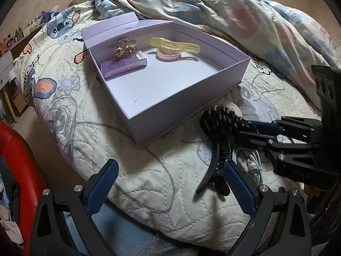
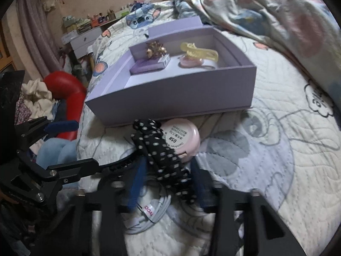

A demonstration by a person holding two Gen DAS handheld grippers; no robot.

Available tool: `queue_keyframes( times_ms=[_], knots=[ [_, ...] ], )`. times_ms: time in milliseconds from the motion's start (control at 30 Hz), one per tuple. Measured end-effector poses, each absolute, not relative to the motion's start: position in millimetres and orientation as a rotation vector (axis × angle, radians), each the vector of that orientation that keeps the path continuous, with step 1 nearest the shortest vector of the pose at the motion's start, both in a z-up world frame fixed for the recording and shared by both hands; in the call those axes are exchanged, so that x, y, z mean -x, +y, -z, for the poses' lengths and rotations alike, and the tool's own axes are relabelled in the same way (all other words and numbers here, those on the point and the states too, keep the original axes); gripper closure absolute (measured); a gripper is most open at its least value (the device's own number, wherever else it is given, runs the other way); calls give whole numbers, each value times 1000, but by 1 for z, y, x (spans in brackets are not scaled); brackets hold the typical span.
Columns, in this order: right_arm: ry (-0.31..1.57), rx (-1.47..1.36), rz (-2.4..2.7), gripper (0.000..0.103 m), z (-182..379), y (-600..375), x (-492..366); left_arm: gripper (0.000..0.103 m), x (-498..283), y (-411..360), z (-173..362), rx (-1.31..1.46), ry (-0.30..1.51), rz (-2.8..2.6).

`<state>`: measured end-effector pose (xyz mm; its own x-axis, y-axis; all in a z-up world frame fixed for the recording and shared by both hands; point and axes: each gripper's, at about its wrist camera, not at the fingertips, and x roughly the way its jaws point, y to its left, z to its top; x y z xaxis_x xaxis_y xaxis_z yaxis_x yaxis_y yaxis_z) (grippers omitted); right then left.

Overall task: Organize rigid objects
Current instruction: 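Grasp the black claw clip with the left gripper while the right gripper grasps the polka-dot scrunchie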

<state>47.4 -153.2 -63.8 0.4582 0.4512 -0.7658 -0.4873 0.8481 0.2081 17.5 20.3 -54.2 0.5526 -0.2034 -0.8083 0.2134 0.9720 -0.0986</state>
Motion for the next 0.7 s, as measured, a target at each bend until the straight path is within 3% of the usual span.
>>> queue_keyframes(
  times_ms=[167,433,500,567,700],
  knots=[
    [936,-4,-608,84,62,-163,-48,2,-22,15,54,1,953,274],
    [960,-87,-560,85,60,-189,-43,3,-28,-3,58,-13,954,322],
    [965,-96,-545,85,60,-195,-41,9,-29,-6,60,-19,956,331],
    [970,-103,-534,85,60,-200,-40,22,-31,-10,64,-39,960,327],
    [978,-125,-521,85,62,-206,-42,29,-32,-16,70,-65,976,343]
  ],
)
